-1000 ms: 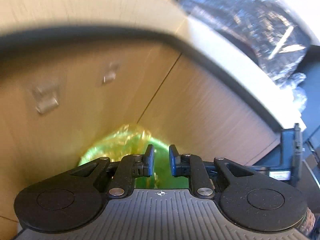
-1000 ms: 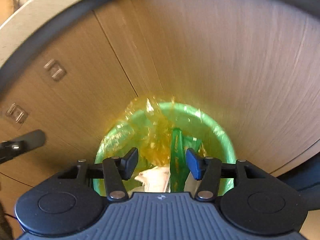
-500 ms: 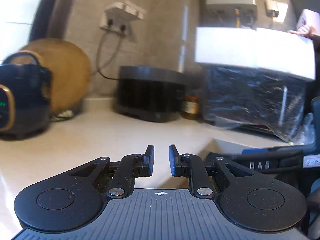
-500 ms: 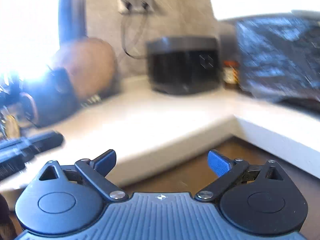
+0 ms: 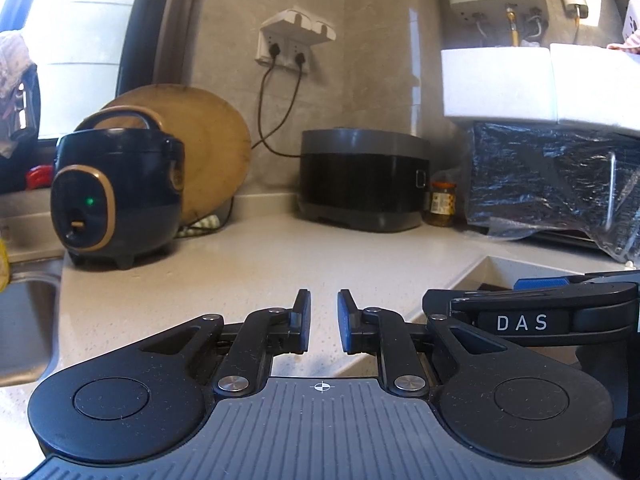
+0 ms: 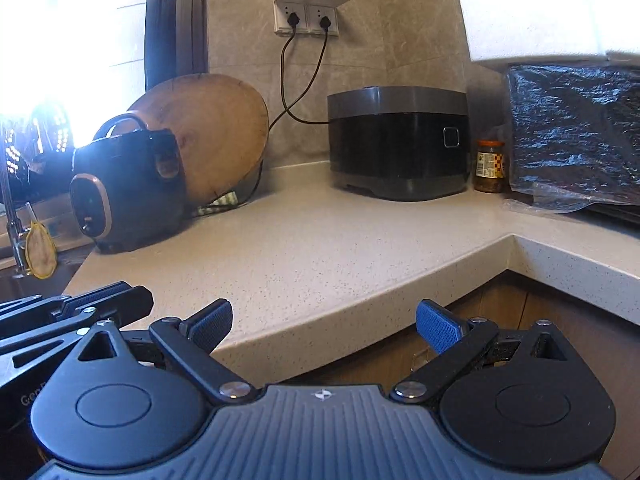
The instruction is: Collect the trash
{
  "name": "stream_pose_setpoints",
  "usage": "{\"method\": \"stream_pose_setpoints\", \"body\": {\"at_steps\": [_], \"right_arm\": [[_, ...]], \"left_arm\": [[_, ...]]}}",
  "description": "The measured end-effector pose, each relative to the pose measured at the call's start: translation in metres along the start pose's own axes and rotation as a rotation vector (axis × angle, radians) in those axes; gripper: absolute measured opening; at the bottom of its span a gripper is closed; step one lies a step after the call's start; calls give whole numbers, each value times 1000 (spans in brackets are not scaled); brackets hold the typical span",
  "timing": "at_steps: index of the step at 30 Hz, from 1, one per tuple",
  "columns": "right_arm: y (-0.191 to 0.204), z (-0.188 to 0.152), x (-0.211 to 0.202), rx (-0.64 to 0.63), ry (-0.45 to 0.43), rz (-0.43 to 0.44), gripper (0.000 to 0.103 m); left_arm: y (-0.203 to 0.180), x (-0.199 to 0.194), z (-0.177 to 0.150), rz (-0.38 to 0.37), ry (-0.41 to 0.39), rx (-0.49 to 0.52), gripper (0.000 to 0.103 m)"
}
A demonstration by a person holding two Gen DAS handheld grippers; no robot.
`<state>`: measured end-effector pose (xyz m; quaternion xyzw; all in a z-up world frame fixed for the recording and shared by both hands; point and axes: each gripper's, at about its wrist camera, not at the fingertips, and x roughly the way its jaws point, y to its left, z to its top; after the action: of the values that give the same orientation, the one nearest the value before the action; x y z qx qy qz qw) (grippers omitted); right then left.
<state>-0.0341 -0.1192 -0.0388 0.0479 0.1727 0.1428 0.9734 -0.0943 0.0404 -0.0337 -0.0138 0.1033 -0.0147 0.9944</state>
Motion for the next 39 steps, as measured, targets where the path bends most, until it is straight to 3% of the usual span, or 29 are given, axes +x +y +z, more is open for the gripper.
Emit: {"method": "stream_pose_setpoints", "body": {"at_steps": [39], "right_arm": [[-4, -7, -1, -3, 7, -16, 99]], "left_arm": [[0, 3, 1, -23, 23, 3, 18]]}}
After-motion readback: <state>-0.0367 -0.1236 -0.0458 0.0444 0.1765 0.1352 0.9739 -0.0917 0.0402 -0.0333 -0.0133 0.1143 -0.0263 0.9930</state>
